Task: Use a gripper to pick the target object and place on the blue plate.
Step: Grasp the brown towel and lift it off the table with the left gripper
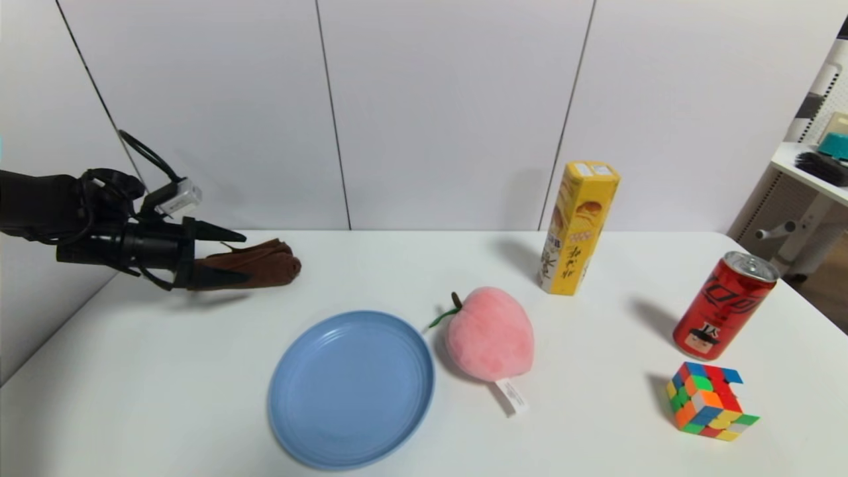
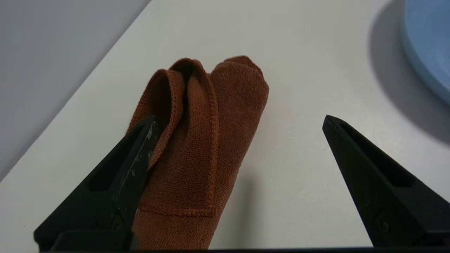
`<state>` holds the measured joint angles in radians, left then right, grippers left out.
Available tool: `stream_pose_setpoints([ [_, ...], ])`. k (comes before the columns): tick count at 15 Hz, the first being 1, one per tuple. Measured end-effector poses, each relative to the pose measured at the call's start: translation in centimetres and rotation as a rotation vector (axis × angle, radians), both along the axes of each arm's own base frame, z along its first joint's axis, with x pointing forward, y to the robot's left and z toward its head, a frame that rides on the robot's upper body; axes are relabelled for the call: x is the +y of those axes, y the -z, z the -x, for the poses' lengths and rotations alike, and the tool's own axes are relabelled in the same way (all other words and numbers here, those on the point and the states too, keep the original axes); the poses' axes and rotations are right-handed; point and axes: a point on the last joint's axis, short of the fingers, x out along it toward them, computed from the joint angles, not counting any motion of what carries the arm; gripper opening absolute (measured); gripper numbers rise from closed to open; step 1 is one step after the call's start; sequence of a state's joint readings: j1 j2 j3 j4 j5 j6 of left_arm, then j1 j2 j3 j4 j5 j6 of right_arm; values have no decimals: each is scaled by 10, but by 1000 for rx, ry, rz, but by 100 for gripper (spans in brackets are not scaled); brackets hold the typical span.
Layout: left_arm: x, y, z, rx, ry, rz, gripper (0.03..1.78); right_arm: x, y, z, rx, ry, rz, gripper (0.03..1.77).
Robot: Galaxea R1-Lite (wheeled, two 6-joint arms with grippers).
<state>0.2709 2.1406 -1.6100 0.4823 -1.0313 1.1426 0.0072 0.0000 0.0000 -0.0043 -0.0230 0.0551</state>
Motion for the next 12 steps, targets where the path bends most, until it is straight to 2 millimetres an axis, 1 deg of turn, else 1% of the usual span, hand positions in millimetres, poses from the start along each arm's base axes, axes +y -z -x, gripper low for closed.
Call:
stream_pose_setpoints([
  [2,2,12,-5,3,10,-12,169,0,0,0,0,0,0,170],
  [6,5,18,-17,-2,-1,-30,169,0,0,0,0,0,0,170],
  [12,8,36,-26,34,-3,-20,169,0,0,0,0,0,0,170],
])
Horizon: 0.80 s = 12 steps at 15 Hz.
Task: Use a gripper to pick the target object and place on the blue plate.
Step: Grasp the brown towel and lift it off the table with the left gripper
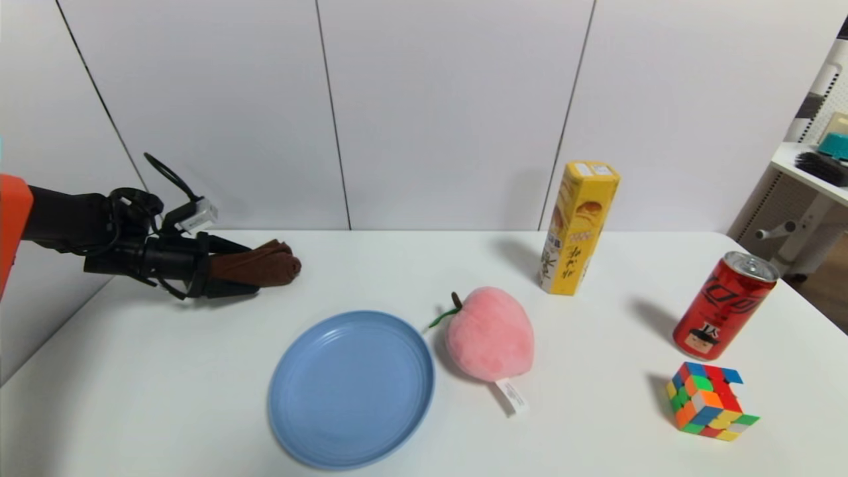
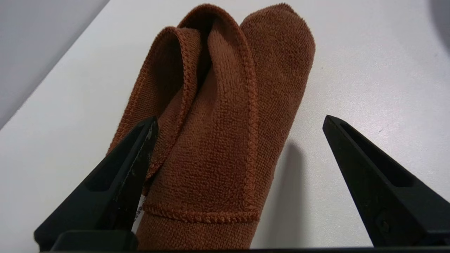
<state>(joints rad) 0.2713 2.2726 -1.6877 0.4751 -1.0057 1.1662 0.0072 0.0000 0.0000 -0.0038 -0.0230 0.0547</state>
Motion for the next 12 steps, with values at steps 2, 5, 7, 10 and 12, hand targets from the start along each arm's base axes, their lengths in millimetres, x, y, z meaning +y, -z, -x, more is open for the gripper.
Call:
stream_pose_setpoints([
  [2,1,3,-4,1,-1,0,169,0,0,0,0,0,0,170],
  [5,2,8,-7,7,-2,3,160,0,0,0,0,0,0,170],
  [7,2,11,-8,16,-2,5,126,0,0,0,0,0,0,170],
  [10,2,10,-8,15,-3,4,90,0,0,0,0,0,0,170],
  [12,1,4,-5,7,-3,0,68,0,0,0,0,0,0,170],
])
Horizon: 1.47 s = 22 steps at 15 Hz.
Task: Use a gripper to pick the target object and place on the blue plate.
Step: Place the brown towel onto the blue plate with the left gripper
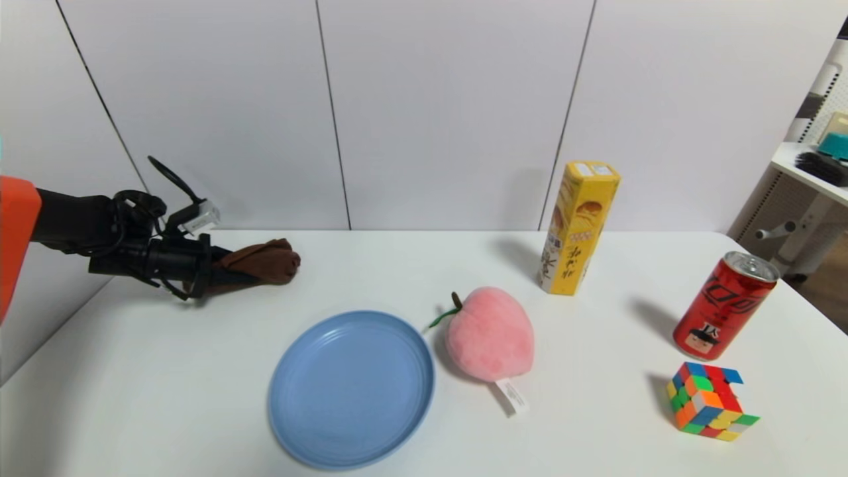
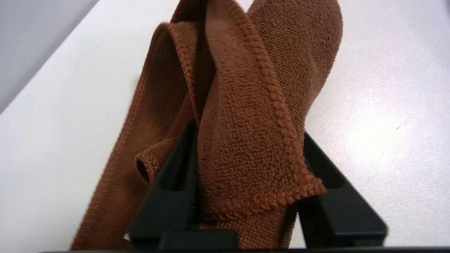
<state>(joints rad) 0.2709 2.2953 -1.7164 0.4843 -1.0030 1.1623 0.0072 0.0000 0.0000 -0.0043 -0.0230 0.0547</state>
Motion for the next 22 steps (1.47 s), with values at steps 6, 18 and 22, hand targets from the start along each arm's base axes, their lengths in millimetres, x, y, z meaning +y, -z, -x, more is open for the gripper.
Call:
stream_pose_setpoints([
  [6,-40,-78,47,-43,-11,-24,35,0,0,0,0,0,0,170],
  [18,-176,-138,202,-141,267,-41,35,0,0,0,0,0,0,170],
  [22,-192,-124,197,-148,317,-48,35,0,0,0,1,0,0,170],
])
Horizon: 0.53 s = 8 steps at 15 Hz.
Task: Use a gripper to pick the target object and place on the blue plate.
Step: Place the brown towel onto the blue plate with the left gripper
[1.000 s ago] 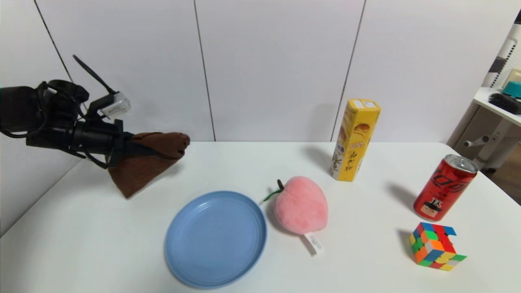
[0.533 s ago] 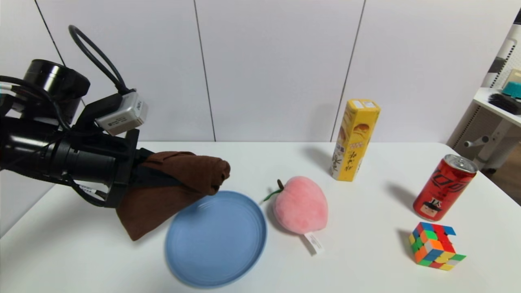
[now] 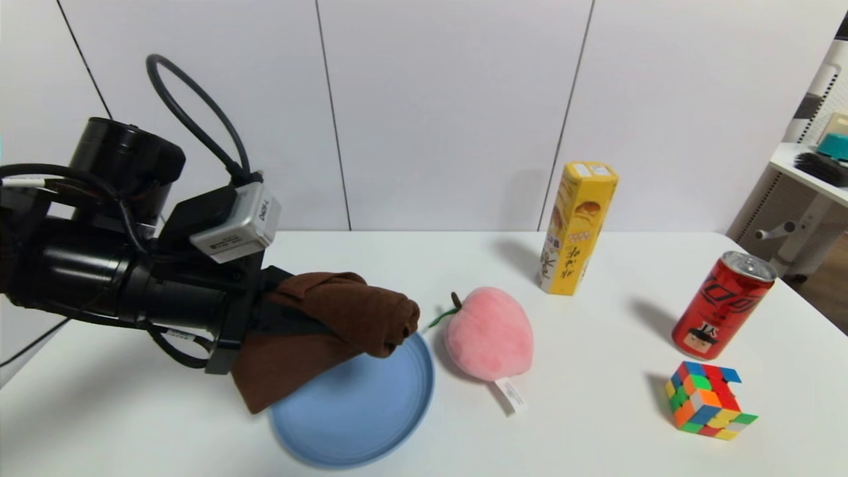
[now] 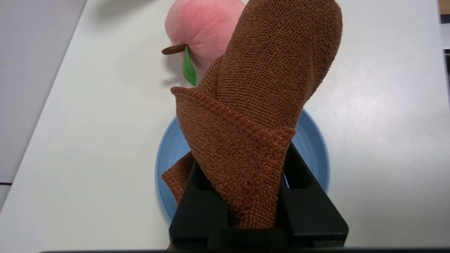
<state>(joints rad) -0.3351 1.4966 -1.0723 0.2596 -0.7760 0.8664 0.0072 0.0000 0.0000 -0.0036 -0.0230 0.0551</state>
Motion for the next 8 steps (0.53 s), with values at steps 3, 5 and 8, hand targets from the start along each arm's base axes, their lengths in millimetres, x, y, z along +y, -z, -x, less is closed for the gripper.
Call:
stream_pose_setpoints([
  [3,-9,11,-17,-63,-46,-25,35,0,0,0,0,0,0,170],
  [5,-12,19,-23,-39,-46,-37,35,0,0,0,0,0,0,170],
  [8,-16,32,-30,2,-40,-54,35,0,0,0,0,0,0,170],
])
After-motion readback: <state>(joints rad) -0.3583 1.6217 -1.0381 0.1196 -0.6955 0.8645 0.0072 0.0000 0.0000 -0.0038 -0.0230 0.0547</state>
